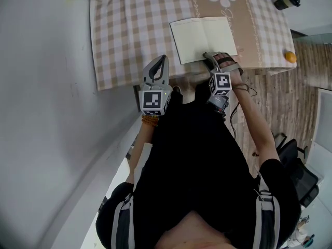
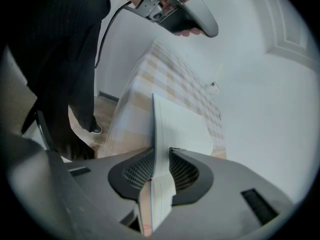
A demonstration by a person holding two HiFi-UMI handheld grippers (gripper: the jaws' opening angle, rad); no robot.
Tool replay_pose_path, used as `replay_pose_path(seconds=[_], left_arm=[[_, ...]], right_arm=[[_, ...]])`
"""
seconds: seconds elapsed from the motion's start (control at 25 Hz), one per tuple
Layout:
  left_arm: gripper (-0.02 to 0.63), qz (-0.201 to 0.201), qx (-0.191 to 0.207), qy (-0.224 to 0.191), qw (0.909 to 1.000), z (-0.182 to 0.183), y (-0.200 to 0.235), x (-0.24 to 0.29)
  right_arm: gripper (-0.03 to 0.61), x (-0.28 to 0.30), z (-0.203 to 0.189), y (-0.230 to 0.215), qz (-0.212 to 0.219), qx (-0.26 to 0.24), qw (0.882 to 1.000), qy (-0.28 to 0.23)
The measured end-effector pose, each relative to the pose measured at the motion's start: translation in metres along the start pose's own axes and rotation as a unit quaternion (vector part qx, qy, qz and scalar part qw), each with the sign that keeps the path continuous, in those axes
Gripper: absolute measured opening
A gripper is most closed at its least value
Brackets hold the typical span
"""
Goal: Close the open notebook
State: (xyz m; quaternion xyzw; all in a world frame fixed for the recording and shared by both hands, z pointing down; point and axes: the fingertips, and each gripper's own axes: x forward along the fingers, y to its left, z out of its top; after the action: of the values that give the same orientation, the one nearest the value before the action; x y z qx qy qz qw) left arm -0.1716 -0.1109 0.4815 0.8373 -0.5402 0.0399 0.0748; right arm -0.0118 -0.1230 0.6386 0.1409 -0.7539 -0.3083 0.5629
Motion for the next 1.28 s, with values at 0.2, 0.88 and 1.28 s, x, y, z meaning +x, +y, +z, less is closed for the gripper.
replay_pose_path(seconds=[0.2,0.88,1.28], left_arm=[[0.006,-0.001,-0.003,0.001,1.0,-0.0023,0.0009,-0.002],[0.006,-0.004,-0.001,0.003,1.0,-0.0063,0.0034,-0.0041],[0.006,-0.015,0.0,0.005,0.9999,-0.009,-0.0006,-0.0012]], right_arm=[[0.077,-0.0003,-0.0001,0.0025,0.006,-0.014,1.0,0.009],[0.118,0.0004,-0.0039,-0.0007,-0.072,-0.026,0.996,0.037],[0.037,0.0014,-0.0031,0.0052,-0.077,-0.004,0.996,0.039]])
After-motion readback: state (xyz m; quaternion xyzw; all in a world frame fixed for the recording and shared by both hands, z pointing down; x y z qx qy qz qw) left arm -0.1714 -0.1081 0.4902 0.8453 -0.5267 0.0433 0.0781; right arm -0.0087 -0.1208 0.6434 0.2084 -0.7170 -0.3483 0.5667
